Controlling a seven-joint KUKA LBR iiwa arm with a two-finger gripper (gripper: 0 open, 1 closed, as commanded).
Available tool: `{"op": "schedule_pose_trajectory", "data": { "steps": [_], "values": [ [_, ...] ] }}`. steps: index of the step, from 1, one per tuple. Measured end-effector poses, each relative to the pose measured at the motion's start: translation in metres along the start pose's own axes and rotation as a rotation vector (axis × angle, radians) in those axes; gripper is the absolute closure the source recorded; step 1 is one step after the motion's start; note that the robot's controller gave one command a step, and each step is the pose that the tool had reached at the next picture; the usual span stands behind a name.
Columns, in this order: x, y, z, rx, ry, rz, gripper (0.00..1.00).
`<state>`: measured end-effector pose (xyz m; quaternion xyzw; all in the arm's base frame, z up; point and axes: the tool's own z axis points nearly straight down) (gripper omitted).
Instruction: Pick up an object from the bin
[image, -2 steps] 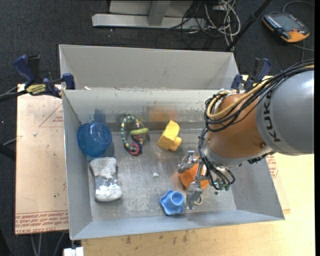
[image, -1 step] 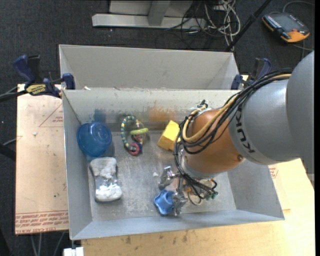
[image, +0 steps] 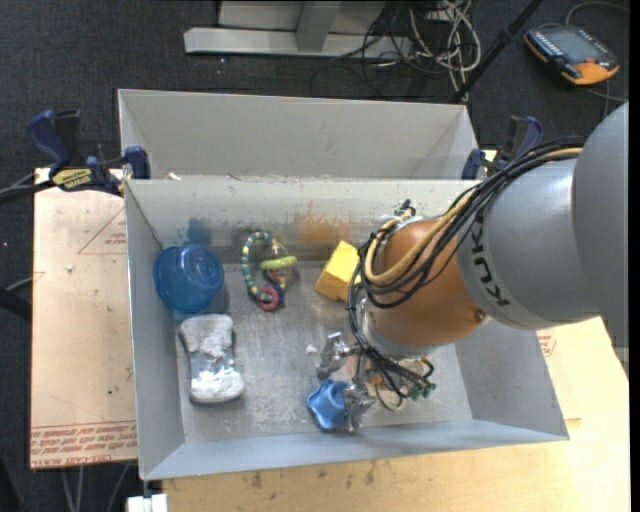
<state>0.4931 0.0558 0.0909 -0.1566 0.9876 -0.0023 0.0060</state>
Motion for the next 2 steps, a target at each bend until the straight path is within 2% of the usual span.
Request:
{"op": "schedule_pose_trajectory", "data": {
  "steps": [1,2],
  "values": [
    [0.000,-0.004,-0.002,-0.004,-0.007,0.000,1.00],
    [-0.013,0.008,-0.153,-0.006,0.005,0.002,1.00]
  ]
}}
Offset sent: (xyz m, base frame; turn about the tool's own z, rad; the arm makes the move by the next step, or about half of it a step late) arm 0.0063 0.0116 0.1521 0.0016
